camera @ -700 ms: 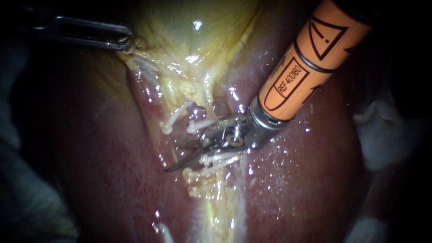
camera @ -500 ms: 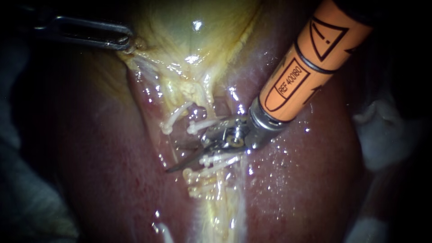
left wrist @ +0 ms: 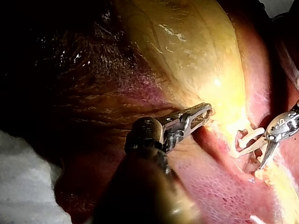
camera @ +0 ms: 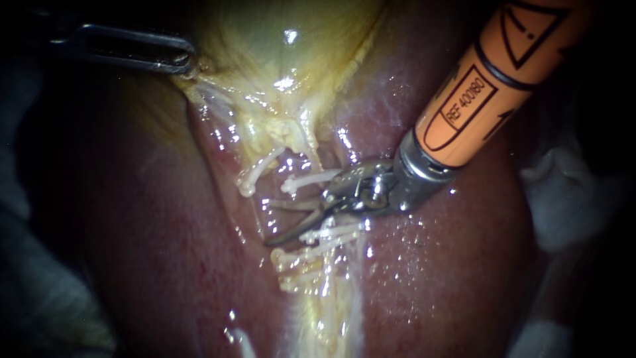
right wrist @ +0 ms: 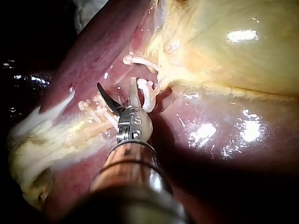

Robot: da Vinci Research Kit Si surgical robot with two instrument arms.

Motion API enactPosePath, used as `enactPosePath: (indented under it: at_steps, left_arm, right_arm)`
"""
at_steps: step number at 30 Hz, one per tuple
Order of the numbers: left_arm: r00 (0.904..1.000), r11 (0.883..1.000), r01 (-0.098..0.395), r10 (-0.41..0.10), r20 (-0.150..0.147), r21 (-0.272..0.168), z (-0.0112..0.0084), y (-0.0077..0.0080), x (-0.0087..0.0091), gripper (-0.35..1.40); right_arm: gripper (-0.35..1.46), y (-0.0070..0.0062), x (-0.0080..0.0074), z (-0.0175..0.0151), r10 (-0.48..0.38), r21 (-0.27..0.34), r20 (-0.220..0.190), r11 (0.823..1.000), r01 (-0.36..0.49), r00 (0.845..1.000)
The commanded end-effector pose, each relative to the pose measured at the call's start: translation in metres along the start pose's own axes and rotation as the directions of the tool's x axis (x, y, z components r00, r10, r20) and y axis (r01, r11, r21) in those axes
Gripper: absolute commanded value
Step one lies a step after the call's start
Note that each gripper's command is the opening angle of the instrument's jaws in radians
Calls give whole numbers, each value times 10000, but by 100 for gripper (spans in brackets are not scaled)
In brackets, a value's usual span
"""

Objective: Go to the cutting position right tube

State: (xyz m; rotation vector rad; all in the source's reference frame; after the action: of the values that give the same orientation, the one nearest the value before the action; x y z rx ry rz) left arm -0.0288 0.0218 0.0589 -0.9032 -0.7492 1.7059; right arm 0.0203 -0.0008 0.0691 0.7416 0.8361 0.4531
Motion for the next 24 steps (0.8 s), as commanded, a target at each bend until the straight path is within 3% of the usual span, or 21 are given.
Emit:
enactPosePath:
  at_steps: [1,10,24]
  left_arm:
    - [10000,10000,-2,2,0,-4,0,0,0,-35]
    - [10000,10000,-2,2,0,-5,0,0,0,-35]
    - [10000,10000,-2,2,-1,-4,0,0,0,-35]
  right_arm:
    - [143,-1,1,-2,6,19,-2,10000,-6,10000]
    - [143,-17,9,-20,50,139,37,9999,-50,10000]
    - [143,-45,24,-72,223,800,-320,9966,-197,9992]
